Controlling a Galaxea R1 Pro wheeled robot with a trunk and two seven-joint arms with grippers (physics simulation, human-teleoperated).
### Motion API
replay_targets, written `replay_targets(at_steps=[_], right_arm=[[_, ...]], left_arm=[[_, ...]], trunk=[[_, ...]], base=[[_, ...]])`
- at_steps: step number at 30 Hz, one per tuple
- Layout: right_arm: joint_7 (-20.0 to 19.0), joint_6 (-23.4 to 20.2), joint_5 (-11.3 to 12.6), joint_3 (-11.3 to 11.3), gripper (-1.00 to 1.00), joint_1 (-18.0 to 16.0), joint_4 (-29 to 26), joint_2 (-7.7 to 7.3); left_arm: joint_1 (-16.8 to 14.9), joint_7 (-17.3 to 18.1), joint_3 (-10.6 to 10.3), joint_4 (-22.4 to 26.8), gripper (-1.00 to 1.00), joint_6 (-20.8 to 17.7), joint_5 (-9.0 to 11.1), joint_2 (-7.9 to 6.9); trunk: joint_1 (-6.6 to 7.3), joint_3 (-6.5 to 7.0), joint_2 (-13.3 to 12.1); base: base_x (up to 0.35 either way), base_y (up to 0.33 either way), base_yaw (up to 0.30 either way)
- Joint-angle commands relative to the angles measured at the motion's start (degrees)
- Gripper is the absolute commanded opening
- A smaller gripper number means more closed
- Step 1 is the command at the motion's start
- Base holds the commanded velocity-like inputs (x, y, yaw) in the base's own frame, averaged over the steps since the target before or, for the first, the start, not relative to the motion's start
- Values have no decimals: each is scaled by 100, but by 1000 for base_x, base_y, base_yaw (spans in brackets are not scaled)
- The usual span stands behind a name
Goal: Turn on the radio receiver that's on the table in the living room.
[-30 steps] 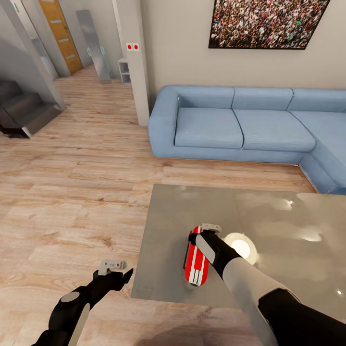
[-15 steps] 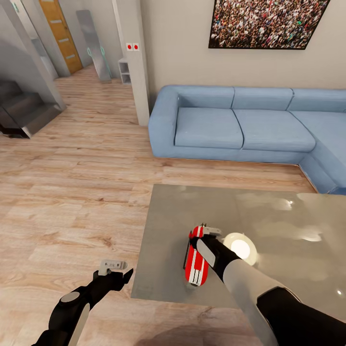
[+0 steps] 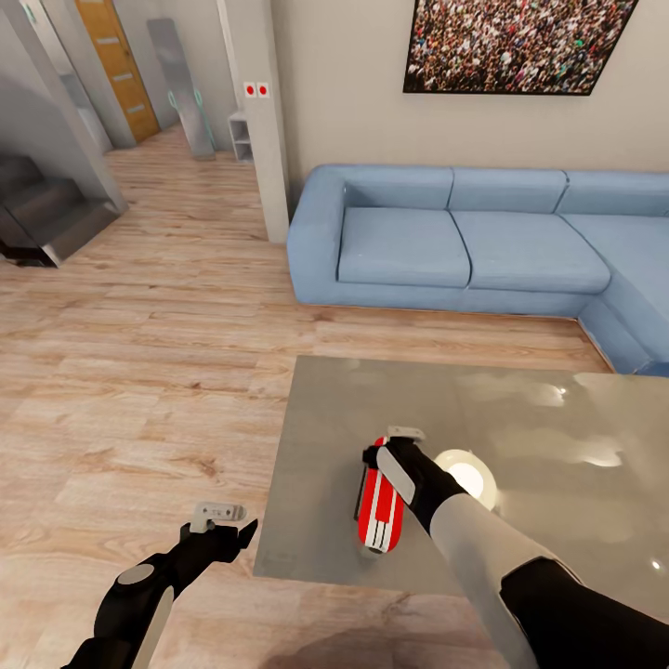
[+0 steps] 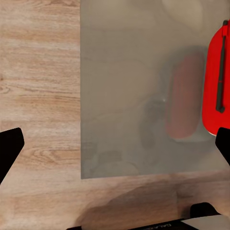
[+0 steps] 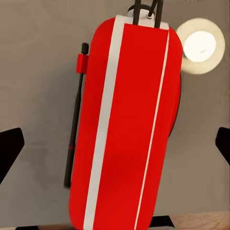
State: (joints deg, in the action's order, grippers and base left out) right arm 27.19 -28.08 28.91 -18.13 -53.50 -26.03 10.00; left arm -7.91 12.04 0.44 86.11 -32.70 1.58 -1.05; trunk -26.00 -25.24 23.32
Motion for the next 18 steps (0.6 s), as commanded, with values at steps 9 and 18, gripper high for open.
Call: replay_targets(at_steps=[9,18], right_arm=[[106,11,0,3,100,2,-24,0],[111,20,2,3,100,3,-25,0]], left_arm=[[0,0,0,0,100,0,0,0],[0,0,0,-2,100,0,0,0]], trunk=[[0,-69,0],[0,-152,0]], base=[[0,0,0],[0,0,0]])
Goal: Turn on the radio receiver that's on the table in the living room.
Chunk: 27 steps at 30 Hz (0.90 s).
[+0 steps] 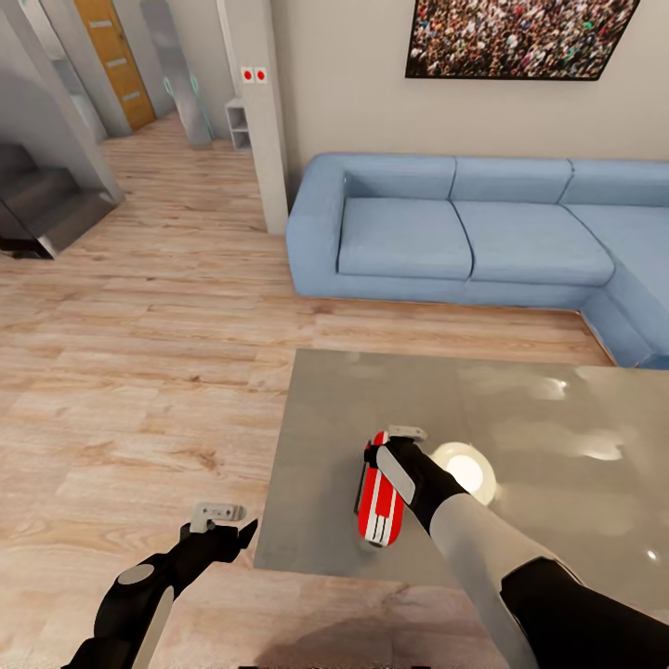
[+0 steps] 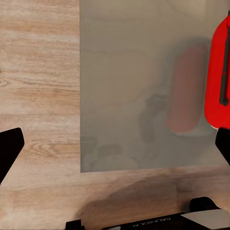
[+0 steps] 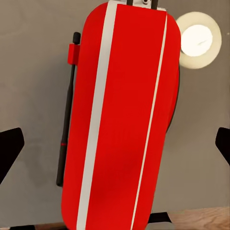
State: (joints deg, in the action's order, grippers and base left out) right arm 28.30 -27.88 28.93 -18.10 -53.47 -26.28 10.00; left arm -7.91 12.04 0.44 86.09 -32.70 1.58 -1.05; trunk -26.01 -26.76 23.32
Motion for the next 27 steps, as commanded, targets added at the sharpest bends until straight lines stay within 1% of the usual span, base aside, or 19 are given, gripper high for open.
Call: replay_targets(at_steps=[1,27], right_arm=[[0,1,-1,0,100,1,0,0],[0,2,-1,-3,100,0,0,0]], left_arm=[[0,0,0,0,100,0,0,0],[0,0,0,-1,100,0,0,-7]], trunk=[[0,-10,0],[0,-251,0]], base=[[0,0,0],[0,0,1]])
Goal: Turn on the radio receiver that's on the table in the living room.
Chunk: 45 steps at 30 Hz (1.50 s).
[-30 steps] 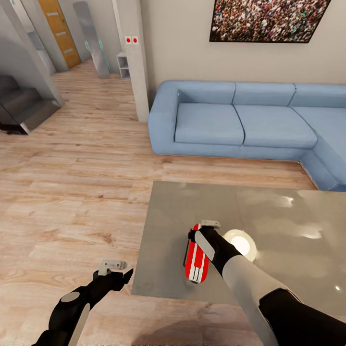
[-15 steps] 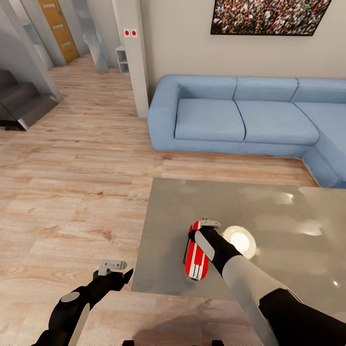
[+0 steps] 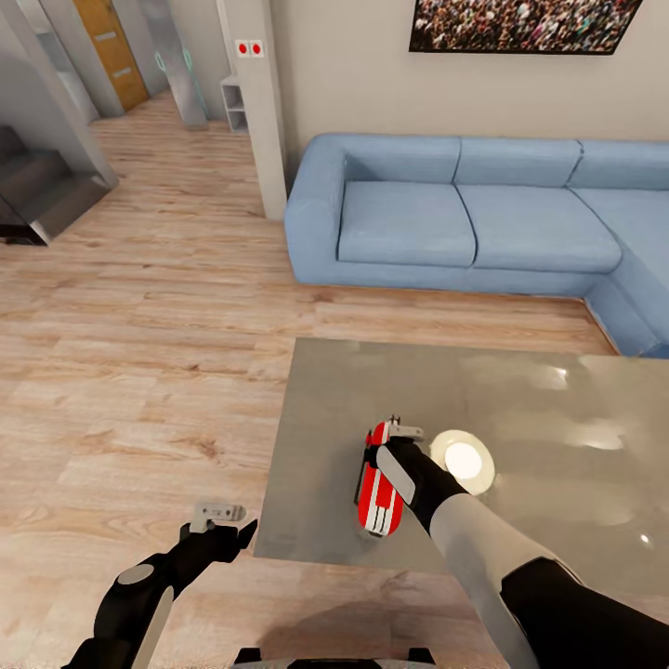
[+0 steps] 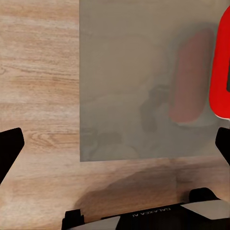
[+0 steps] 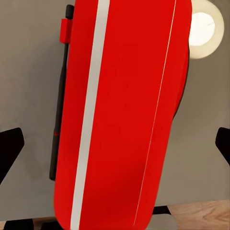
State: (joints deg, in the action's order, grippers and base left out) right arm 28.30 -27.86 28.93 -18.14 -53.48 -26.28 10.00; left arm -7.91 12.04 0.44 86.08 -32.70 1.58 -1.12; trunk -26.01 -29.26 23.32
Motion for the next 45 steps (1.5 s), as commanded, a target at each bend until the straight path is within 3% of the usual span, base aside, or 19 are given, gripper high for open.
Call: replay_targets(at_steps=[1,45], right_arm=[[0,0,0,-1,100,1,0,0],[0,88,7,-6,100,2,0,0]], left_arm=[[0,0,0,-1,100,0,0,0],[0,0,0,1,100,0,0,0]], trunk=[[0,-9,0],[0,-308,0]], base=[[0,0,22],[0,0,4]])
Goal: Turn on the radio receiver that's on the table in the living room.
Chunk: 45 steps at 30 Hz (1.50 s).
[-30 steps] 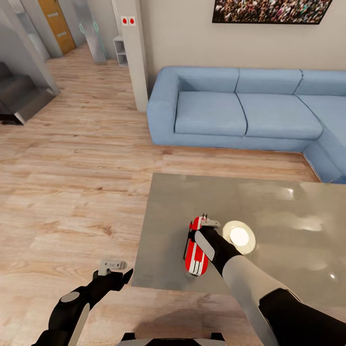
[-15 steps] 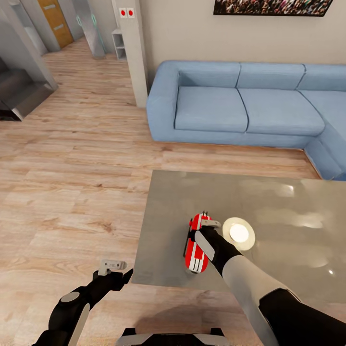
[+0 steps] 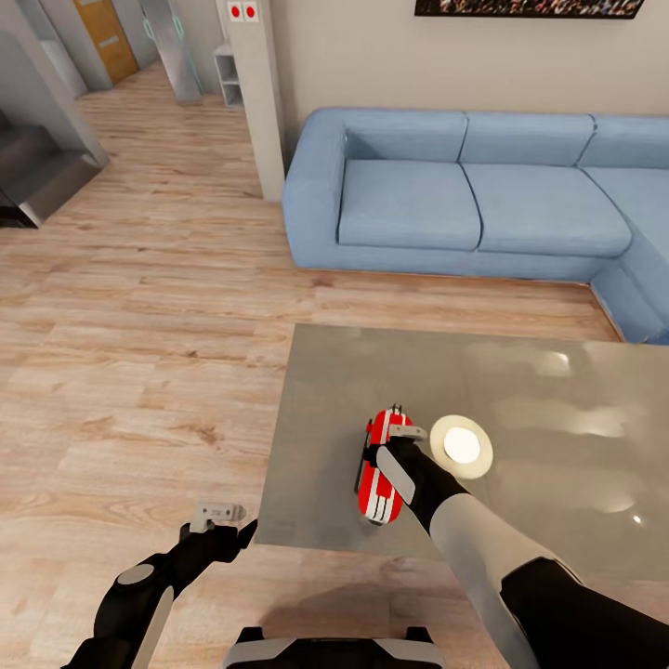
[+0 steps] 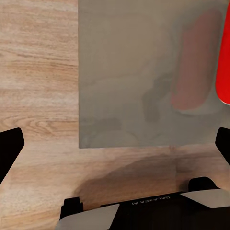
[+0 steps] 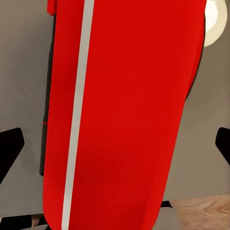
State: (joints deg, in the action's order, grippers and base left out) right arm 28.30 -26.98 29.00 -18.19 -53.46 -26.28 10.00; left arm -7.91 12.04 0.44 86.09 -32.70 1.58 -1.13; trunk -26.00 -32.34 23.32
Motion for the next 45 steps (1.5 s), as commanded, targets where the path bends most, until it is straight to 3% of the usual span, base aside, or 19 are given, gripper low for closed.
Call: replay_targets(at_steps=[1,45], right_arm=[[0,0,0,0,100,-1,0,0],[-70,-69,99,-58,100,-6,330,0]], left_arm=[[0,0,0,-1,100,0,0,0],[0,0,0,-1,100,0,0,7]], trunk=[[0,-1,0],[0,-5,0]], base=[[0,0,4],[0,0,0]])
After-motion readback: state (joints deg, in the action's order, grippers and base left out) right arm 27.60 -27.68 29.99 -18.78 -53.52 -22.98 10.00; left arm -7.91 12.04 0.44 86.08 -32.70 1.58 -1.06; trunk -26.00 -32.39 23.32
